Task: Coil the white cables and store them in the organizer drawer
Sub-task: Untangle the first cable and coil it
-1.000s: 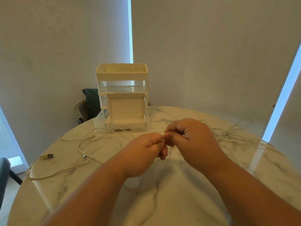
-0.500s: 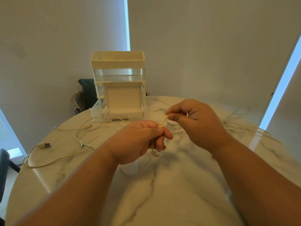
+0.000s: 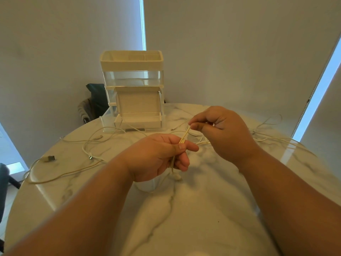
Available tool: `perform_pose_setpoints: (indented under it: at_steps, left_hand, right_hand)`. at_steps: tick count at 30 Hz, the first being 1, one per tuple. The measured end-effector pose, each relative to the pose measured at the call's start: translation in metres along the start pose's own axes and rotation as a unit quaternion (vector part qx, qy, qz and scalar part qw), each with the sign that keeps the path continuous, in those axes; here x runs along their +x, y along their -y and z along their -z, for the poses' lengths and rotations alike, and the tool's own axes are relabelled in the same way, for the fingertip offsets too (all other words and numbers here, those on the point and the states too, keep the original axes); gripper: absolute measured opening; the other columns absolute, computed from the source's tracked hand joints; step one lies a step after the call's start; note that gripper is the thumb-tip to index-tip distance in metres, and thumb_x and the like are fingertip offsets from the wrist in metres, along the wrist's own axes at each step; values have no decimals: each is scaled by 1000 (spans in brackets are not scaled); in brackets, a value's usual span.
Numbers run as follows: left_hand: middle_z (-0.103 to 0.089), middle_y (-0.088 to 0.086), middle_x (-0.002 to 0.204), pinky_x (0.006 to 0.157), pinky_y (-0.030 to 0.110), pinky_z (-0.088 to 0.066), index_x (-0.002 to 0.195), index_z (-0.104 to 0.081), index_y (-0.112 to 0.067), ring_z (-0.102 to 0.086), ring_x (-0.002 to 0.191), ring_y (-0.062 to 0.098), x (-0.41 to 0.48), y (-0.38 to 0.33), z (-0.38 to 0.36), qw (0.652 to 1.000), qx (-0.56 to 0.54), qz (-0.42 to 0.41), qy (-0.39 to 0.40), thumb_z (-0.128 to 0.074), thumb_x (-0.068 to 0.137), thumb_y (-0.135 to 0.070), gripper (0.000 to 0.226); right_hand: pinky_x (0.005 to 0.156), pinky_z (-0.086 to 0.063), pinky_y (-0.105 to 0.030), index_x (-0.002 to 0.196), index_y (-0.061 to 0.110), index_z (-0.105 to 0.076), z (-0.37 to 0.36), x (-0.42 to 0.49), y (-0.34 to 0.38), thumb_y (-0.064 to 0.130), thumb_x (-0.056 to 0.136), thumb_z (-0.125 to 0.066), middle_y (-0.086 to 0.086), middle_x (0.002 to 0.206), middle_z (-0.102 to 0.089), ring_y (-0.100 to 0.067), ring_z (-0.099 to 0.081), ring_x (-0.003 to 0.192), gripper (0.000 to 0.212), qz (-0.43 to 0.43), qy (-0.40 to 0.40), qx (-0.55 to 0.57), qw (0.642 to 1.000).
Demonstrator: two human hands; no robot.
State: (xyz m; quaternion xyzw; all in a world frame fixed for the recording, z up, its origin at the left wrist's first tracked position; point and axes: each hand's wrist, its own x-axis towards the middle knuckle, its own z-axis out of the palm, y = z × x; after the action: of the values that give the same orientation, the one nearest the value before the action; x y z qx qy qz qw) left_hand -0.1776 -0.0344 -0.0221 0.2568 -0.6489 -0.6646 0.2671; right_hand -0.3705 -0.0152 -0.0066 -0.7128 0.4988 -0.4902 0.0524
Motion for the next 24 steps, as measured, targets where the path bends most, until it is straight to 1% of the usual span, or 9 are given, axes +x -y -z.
perform_pose_setpoints:
  at_steps: [2,5,8,10,14,17,19,21,24]
  left_hand:
    - [-66,7,68,66,24,-52,106,-67,0,-64,66,17,-1,0,1,1000,4,-7,5,-52,87,-14,28]
    - [-67,3,67,75,29,-51,105,-64,3,-63,66,16,-1,1,2,999,20,-29,16,-48,96,-10,23]
    - [-62,6,64,85,38,-47,95,-69,-5,-61,64,17,-3,0,1,998,-18,-56,30,-49,94,-13,22]
    - [-55,7,60,81,35,-53,88,-70,-6,-56,59,18,-4,-3,1,995,-62,-69,27,-47,92,-17,25]
    - [-45,5,56,71,32,-54,83,-64,-4,-48,54,18,-6,-8,2,985,-132,-111,2,-47,92,-19,24]
    - [-46,3,56,70,32,-55,84,-61,-4,-49,54,16,-7,-11,2,973,-185,-139,-11,-50,91,-19,19]
    - [-50,4,57,69,32,-57,85,-61,-2,-53,55,17,-7,-12,-1,963,-223,-152,-25,-51,92,-17,19]
    - [-60,7,62,72,33,-59,86,-66,-1,-63,60,19,-6,-12,-3,951,-260,-163,-40,-48,90,-16,24]
    - [-66,9,71,74,34,-61,90,-70,0,-69,69,22,-6,-13,-7,932,-311,-182,-44,-46,89,-14,28]
  right_hand:
    - [76,-47,-17,88,26,-77,0,0,0,18,84,-74,12,83,-68,-3,-63,87,10,3,-1,6,1000]
    - [77,-46,-15,88,26,-77,-1,0,-2,17,85,-73,12,83,-69,-3,-64,87,10,-12,8,36,999]
    - [86,-50,-25,88,28,-77,-5,-2,-6,16,87,-71,8,88,-73,-5,-67,92,14,-54,23,108,992]
    - [89,-51,-29,90,29,-77,-8,-4,-6,16,90,-68,8,92,-75,-7,-68,93,17,-65,35,129,989]
    - [76,-52,-23,89,32,-76,-15,-8,1,15,92,-65,8,83,-73,-5,-63,75,20,-71,36,149,986]
    - [78,-51,-28,91,27,-77,-23,-12,7,16,94,-62,2,80,-71,-9,-63,78,19,-67,57,158,984]
    - [73,-51,-28,90,25,-77,-30,-15,12,15,96,-59,4,78,-71,-8,-63,74,21,-63,81,173,980]
    - [63,-44,-18,85,26,-75,-36,-18,16,9,97,-56,12,70,-66,-1,-56,63,28,-62,89,186,977]
    - [57,-42,-24,77,20,-71,-38,-20,16,11,96,-56,9,63,-62,-5,-51,57,26,-76,106,158,979]
